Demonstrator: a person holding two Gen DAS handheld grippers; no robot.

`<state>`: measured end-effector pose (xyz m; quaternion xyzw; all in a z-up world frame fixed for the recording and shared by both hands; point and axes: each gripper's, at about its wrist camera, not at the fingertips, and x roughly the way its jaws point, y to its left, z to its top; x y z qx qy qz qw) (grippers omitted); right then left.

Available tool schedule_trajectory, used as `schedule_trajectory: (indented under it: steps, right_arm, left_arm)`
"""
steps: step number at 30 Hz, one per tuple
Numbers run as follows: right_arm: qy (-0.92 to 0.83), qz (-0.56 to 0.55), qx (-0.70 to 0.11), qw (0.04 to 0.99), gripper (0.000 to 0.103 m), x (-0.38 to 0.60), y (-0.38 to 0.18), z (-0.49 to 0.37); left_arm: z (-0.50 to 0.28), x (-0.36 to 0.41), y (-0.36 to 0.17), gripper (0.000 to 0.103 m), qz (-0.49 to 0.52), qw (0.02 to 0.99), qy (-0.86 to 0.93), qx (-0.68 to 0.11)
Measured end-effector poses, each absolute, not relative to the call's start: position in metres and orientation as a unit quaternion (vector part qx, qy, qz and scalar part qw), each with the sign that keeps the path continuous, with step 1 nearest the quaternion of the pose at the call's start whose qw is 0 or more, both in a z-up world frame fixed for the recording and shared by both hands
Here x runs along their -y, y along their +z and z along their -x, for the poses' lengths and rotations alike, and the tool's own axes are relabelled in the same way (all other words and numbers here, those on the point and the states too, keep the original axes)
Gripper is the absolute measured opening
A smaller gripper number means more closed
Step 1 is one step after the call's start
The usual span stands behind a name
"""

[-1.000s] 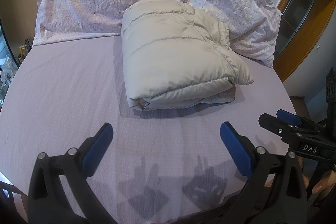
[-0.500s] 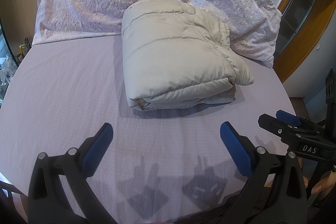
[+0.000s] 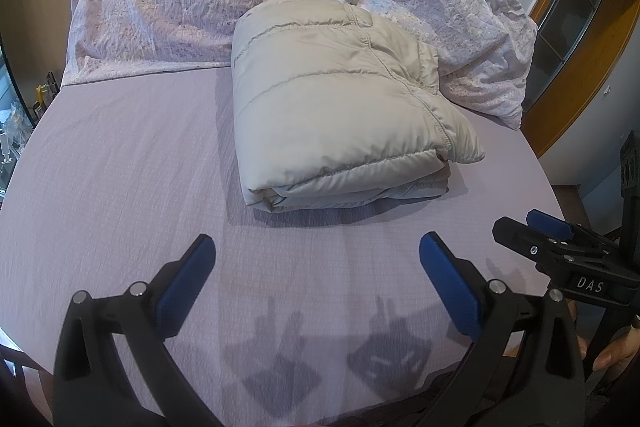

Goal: Fold large clothes

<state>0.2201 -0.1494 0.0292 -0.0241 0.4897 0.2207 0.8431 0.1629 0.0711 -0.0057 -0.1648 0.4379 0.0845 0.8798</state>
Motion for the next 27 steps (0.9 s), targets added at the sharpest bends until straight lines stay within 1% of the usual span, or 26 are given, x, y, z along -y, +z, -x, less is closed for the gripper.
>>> schedule_trajectory:
  steps: [27]
  right_arm:
    - [0.220,0.024,-0.491,0.843,0.099,0.1493,0.0286,-0.2230]
  left_arm:
    - [-0.1655,-0.0722,-0.0065,0.101,0.164,0.879,0.086,-0.439]
